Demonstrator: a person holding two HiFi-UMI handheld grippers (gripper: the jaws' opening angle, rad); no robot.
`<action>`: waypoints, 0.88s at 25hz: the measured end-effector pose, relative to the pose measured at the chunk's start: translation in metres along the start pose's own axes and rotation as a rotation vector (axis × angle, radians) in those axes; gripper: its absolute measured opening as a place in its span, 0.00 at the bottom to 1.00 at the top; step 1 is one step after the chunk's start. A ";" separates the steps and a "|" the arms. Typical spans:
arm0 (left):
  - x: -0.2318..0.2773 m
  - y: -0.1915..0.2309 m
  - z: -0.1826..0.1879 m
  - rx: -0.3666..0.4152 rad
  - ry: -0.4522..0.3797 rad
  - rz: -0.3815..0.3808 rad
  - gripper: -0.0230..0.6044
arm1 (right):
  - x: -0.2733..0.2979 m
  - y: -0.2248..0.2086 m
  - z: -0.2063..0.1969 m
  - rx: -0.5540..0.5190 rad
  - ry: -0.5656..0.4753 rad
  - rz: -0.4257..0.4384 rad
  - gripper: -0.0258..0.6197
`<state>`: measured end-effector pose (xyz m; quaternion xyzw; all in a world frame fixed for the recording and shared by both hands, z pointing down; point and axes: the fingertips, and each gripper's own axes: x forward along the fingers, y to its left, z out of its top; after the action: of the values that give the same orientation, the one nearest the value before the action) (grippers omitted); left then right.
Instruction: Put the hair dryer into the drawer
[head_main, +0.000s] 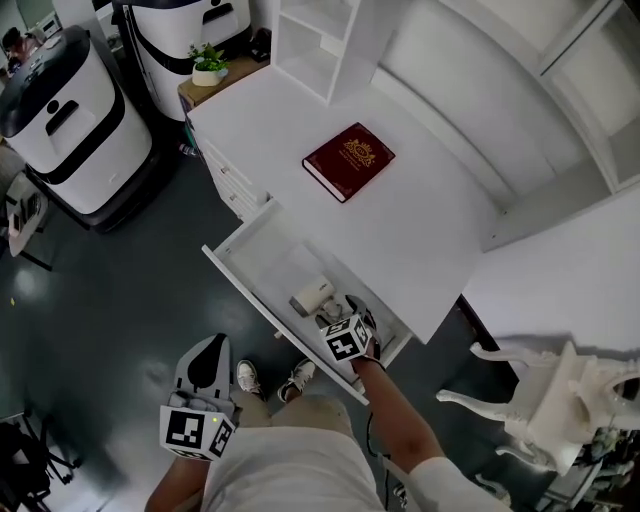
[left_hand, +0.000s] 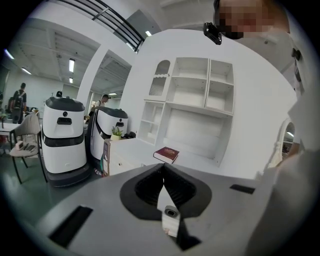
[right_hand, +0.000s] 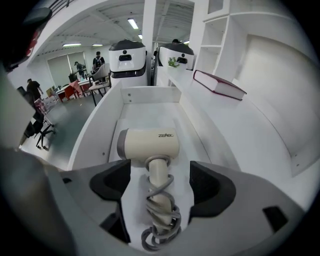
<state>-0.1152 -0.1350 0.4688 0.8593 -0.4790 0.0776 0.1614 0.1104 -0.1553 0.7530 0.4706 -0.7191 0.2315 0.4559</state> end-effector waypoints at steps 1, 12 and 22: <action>0.002 -0.001 0.001 0.004 -0.001 -0.015 0.06 | -0.004 -0.003 0.000 0.019 -0.011 -0.011 0.61; 0.021 -0.019 0.021 0.060 -0.016 -0.180 0.06 | -0.085 -0.036 -0.001 0.358 -0.184 -0.168 0.19; 0.036 -0.045 0.058 0.098 -0.083 -0.273 0.06 | -0.165 -0.061 -0.036 0.637 -0.335 -0.192 0.06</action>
<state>-0.0597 -0.1622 0.4157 0.9259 -0.3595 0.0423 0.1084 0.2039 -0.0779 0.6199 0.6854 -0.6283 0.3198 0.1824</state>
